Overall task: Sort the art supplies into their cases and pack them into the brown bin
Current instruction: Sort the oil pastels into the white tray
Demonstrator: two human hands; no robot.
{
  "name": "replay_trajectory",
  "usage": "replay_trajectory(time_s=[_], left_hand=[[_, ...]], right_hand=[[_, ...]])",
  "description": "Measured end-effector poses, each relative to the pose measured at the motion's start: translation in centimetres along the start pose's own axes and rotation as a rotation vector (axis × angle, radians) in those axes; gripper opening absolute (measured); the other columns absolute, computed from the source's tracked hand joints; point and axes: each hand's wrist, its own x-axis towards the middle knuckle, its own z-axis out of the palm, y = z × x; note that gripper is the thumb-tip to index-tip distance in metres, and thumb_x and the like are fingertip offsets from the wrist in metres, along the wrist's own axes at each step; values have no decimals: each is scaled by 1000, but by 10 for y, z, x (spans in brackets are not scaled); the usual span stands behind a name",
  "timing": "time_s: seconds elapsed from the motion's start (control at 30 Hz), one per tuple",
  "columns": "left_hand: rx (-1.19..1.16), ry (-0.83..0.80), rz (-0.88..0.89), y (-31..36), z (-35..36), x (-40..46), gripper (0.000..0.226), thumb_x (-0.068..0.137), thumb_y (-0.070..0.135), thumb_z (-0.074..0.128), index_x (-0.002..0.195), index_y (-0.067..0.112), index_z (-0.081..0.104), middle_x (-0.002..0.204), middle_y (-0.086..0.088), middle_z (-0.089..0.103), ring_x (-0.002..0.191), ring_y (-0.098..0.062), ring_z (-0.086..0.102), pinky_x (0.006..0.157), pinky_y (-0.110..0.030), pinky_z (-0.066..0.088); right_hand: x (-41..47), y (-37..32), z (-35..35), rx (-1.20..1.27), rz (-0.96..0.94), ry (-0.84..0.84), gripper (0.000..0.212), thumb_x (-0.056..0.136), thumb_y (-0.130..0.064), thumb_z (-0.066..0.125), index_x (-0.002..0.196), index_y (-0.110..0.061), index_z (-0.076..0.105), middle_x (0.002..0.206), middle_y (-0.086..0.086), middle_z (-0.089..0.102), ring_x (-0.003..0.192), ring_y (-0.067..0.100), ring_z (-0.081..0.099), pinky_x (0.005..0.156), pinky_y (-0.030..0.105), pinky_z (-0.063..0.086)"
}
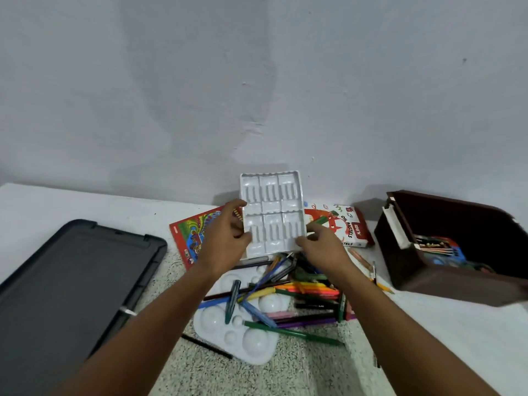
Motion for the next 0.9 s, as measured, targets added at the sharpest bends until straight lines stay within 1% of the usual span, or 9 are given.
replay_trajectory(time_s=[0.07,0.13,0.23,0.3,0.37,0.47,0.53,0.7,0.9], left_hand=[[-105,-24,-52,10,-6,-10,64,81,8,72,128,39,41,91,-4,61,76,-16,66,67,-33,56],[-282,-20,-170,19,-11,-19,58,85,16,71,127,42,41,94,-5,62,75,-19,67,58,-29,55],[-471,-53,-287,26,-15,-31,29,91,15,62,119,23,56,102,-14,64,76,-24,68,58,-30,56],[-437,-87,-272,24,-14,-44,20,92,14,60,112,15,63,102,-20,65,75,-28,67,61,-34,57],[-426,-92,-240,22,-13,-60,17,93,13,59,108,14,66,96,-16,69,75,-28,68,63,-36,57],[-440,-84,-242,22,-14,-89,16,94,10,57,105,13,68,91,-7,73,73,-24,69,61,-34,56],[-367,-45,-278,19,-13,-108,16,93,11,58,104,15,69,89,-5,74,71,-21,68,59,-33,54],[-285,-45,-324,18,-7,-160,18,91,13,61,106,16,70,89,-10,72,76,-31,70,67,-47,59],[-93,-66,-318,15,17,-210,47,86,15,69,124,36,50,83,-6,68,66,-17,69,60,-30,57]], right_hand=[[-13,3,-10,18,-31,-24,22,94,-18,56,115,-21,62,103,-1,68,86,14,65,71,28,53],[-29,6,-21,29,-78,-72,19,94,-18,58,111,-23,65,98,-2,69,77,8,64,59,16,47],[-50,14,-32,3,-127,-140,12,92,-19,63,101,-25,68,91,-4,72,69,6,62,56,10,43],[-61,23,-35,-17,-146,-208,10,91,-22,65,100,-23,69,92,-2,72,76,14,63,66,19,47],[-71,32,-38,-28,-144,-281,13,92,-31,62,100,-22,68,85,-2,69,67,13,57,62,28,44],[-84,42,-48,-30,-141,-315,19,96,-39,54,98,-26,68,74,-5,62,63,9,53,56,24,40],[-88,53,-54,-55,-152,-273,20,96,-35,54,108,-26,68,84,-5,68,74,9,60,61,23,45],[-97,81,-66,-398,-213,-187,25,94,-22,60,118,-23,63,104,-4,66,92,13,61,76,25,48],[-103,96,-50,-562,-339,-236,32,90,-12,58,122,-18,62,117,5,61,107,23,57,86,26,43]])
